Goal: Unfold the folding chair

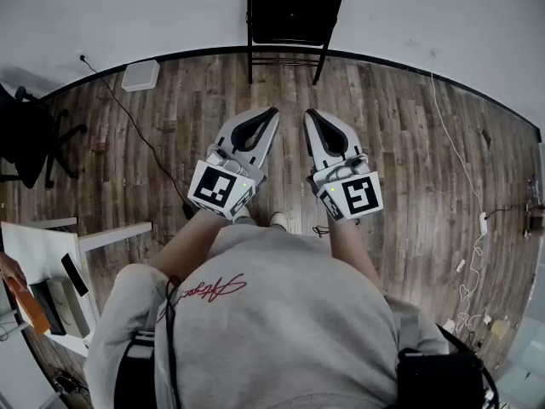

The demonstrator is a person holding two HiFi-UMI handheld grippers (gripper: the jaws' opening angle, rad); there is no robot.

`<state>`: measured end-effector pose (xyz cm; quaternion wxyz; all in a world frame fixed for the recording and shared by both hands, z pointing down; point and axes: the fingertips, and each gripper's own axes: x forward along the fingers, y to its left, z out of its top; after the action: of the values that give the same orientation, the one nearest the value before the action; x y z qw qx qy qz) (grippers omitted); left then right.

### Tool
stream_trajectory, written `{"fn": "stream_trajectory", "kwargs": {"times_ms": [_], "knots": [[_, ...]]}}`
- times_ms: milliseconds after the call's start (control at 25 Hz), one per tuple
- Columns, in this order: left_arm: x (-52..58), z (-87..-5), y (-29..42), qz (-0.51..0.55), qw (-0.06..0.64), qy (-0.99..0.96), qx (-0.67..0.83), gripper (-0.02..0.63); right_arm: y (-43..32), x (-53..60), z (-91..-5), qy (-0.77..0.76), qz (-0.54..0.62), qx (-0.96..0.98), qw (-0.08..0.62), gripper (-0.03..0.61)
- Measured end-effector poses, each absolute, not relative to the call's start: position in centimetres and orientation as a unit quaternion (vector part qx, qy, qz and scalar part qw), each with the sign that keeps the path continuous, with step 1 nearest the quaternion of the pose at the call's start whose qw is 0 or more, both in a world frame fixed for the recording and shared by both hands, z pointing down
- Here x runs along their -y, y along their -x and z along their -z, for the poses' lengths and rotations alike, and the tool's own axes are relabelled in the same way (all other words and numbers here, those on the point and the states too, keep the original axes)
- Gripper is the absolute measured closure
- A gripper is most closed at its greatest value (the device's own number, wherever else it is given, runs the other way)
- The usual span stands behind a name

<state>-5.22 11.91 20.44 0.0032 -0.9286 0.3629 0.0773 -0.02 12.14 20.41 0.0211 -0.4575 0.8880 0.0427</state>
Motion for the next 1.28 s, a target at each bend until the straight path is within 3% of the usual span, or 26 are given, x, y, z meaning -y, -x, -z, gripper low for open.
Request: {"fn": "stream_trajectory", "kwargs": {"times_ms": [1280], "knots": [[-9.6,-21.7,2.0,-0.08,-0.001,0.913,-0.4,0.595,-4.7,-10.2,-21.0,0.467,-0.046,-0.882,0.039,0.561]]}}
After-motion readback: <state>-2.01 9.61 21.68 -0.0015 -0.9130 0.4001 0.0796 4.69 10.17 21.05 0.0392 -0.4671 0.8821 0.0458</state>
